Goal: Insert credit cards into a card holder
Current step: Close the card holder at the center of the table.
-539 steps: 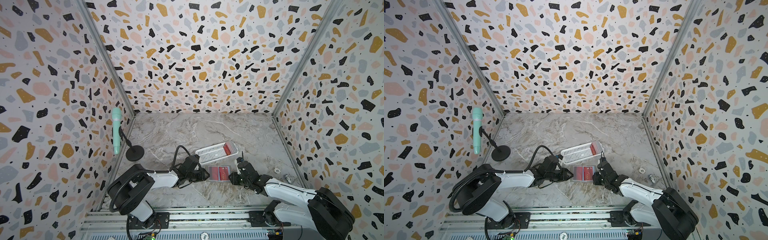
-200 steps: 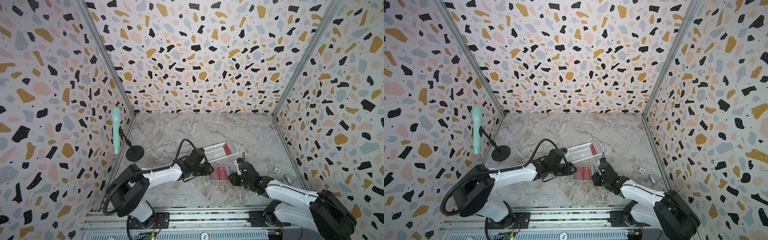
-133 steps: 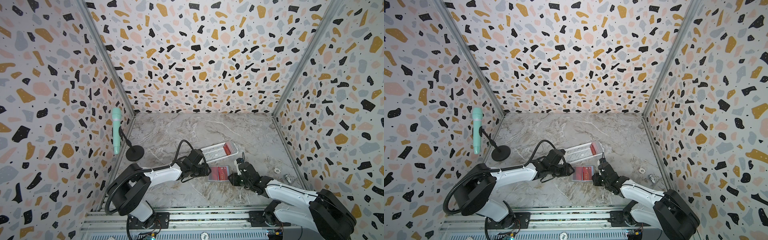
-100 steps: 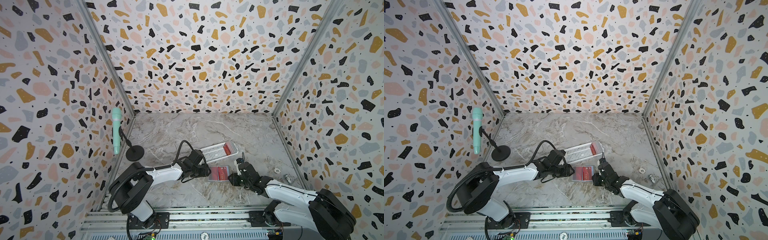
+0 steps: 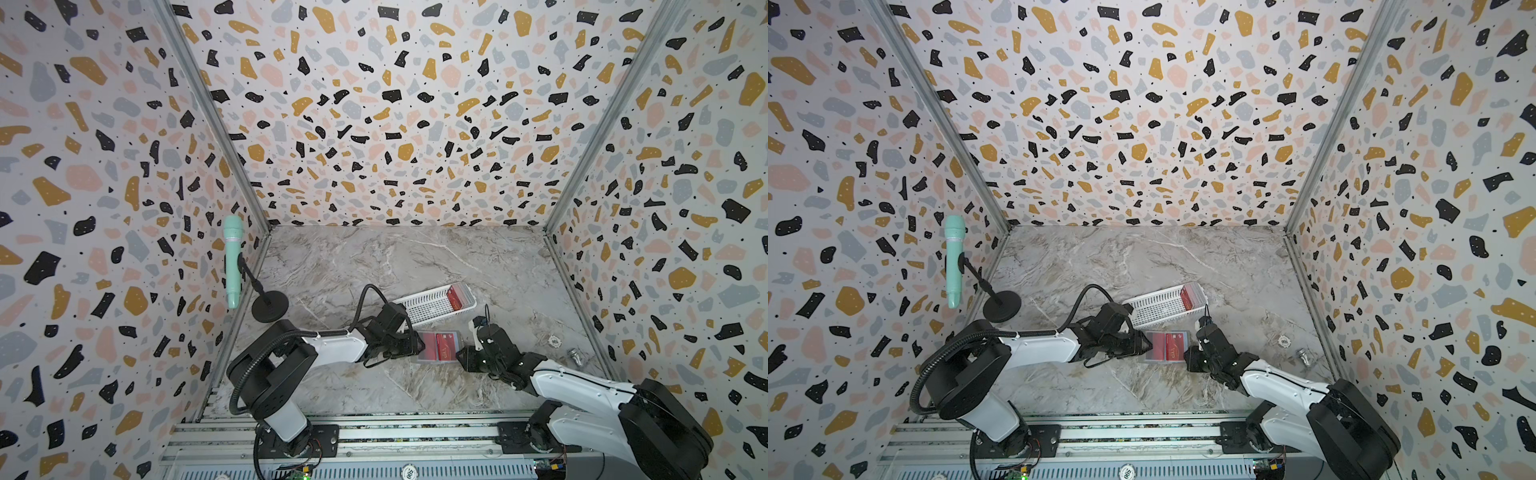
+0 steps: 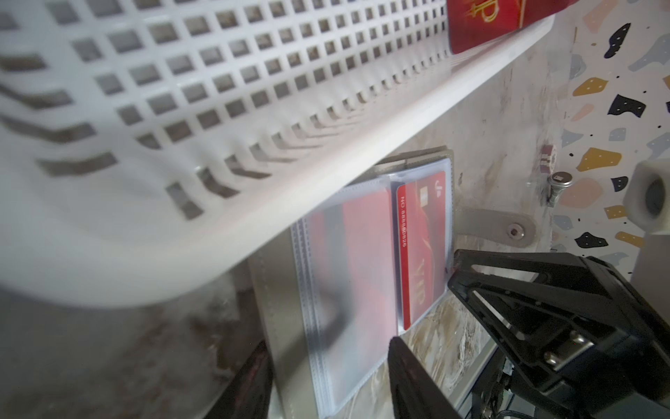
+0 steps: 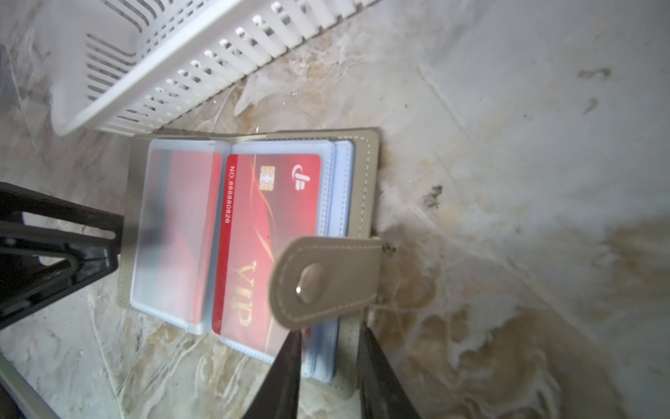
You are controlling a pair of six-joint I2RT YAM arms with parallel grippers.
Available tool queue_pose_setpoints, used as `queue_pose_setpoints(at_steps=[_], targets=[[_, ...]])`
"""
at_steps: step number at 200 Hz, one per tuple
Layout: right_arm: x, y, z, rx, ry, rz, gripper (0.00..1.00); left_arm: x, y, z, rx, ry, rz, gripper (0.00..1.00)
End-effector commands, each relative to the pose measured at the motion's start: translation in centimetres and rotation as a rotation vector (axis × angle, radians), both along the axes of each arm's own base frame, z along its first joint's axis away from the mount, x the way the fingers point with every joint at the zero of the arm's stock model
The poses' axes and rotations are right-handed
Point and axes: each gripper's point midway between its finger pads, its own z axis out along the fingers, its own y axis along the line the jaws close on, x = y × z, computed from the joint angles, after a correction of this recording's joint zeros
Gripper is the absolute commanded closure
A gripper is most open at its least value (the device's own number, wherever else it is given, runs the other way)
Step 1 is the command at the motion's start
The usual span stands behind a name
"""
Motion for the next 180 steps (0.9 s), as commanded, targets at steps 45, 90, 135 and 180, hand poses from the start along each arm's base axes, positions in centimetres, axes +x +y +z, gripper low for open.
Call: queue_pose_setpoints(at_steps=[45,90,135,180], targets=[[0.0,-0.1,0.3,0.011,-0.018,-0.005,0.71,-0.7,-4.1,4.6,-0.151,-0.053,-0.056,0.5],[-0.1,-0.4,0.3,0.006,-0.021,-0.012,0.71,-0.9,-6.6,6.5,-0.196,-0.093,-0.108,0.5],[-0.1,-1.0,0.8,-0.011,-0.028,-0.027,0.68,-1.3,-8.1,6.0,-0.199,-0.082,-0.141,0.5],[0.4,-2.6,1.3,-0.053,-0.027,-0.07,0.66,-1.1,-9.6,5.6,-0.24,-0.086,-0.15,0.51]])
